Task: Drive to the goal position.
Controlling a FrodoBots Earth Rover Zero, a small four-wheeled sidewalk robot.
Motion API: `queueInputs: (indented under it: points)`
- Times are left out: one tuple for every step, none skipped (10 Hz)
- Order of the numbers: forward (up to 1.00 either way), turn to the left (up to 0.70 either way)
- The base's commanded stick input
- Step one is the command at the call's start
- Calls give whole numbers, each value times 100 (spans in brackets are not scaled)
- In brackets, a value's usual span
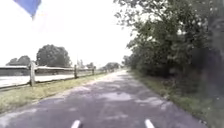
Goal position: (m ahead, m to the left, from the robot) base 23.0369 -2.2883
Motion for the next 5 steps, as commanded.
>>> queueInputs:
  points:
    - [80, 3]
    - [80, 3]
    - [80, 3]
    - [80, 3]
    - [80, 3]
